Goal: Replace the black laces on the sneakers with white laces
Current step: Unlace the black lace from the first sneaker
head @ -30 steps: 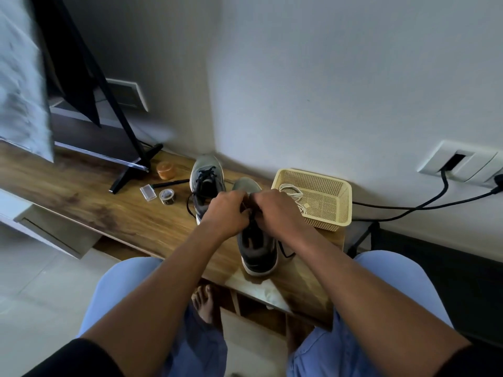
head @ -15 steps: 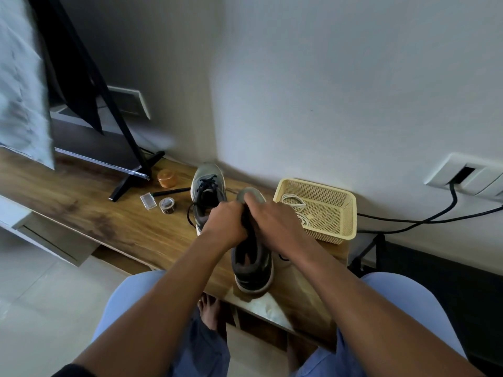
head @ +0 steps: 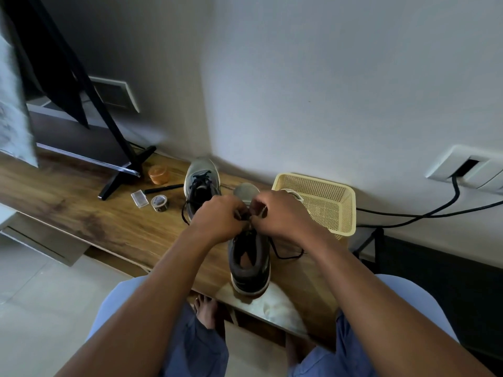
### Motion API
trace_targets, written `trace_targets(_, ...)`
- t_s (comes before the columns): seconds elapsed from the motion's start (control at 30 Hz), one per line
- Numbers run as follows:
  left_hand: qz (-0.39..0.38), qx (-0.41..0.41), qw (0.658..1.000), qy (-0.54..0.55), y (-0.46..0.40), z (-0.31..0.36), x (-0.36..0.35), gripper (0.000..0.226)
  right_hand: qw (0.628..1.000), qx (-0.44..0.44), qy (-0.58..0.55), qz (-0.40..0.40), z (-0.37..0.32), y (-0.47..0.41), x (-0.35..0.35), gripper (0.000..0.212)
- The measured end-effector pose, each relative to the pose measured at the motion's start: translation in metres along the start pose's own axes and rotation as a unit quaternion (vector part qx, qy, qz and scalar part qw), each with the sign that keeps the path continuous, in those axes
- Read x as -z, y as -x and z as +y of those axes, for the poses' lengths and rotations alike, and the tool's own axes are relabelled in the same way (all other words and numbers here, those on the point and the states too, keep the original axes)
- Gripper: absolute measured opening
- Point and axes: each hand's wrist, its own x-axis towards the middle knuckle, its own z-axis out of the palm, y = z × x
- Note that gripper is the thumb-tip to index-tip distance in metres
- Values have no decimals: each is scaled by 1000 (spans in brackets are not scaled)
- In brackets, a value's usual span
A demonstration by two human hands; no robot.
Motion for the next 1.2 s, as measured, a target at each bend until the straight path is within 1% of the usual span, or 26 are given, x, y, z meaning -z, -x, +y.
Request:
trace_targets(0.13, 33, 13, 999, 38, -2, -5, 5, 13, 998, 1, 43, -43, 4, -3, -6, 22)
trace_targets(0.27, 13, 2, 997, 73, -3, -10, 11, 14, 1000, 9, 16, -10, 5, -5, -12, 20)
trace_targets(0.4, 5, -5, 995, 102, -6, -11, 12, 10, 1000, 6, -12, -20, 5, -8, -6, 18)
trace_targets(0.5, -4, 5, 996, 88, -5, -10, 10, 4, 998, 14, -3, -66, 5, -5, -4, 32)
trace_targets(0.57, -28, 3, 997, 70, -3, -9, 10, 5, 996, 16, 2, -86, 5, -3, -6, 39)
trace_targets(0.67, -60, -19, 998, 14, -1, -7, 8, 8, 996, 11, -15, -83, 8, -3, -10, 35)
trace_targets(0.77, -36, -16, 999, -5, -1, -4, 9, 6, 996, 27, -45, -75, 8, -2, -12, 35)
trace_targets(0.87, -19, 1, 1000, 9, -2, -1, 11, 9, 997, 28, -34, -63, 7, -2, -13, 41)
trace_targets(0.93, -4, 34, 998, 45, -4, -1, 12, 16, 998, 15, -25, -60, 10, -3, -13, 38)
trace_targets(1.0, 17, 84, 990, 114, -5, -5, 13, 19, 998, 2, -30, -61, 14, -2, -13, 37)
trace_targets(1.07, 31, 129, 973, 190, -5, -9, 15, 20, 998, -7, -38, -58, 17, -1, -14, 37)
trace_targets(1.13, 33, 157, 948, 275, -6, -13, 19, 20, 998, -11, -44, -52, 18, -2, -15, 37)
trace_targets(1.17, 36, 172, 934, 312, -6, -13, 23, 18, 998, -12, -45, -49, 18, -2, -14, 36)
trace_targets(1.2, 40, 185, 926, 327, -6, -13, 26, 13, 998, -13, -47, -47, 18, -3, -14, 36)
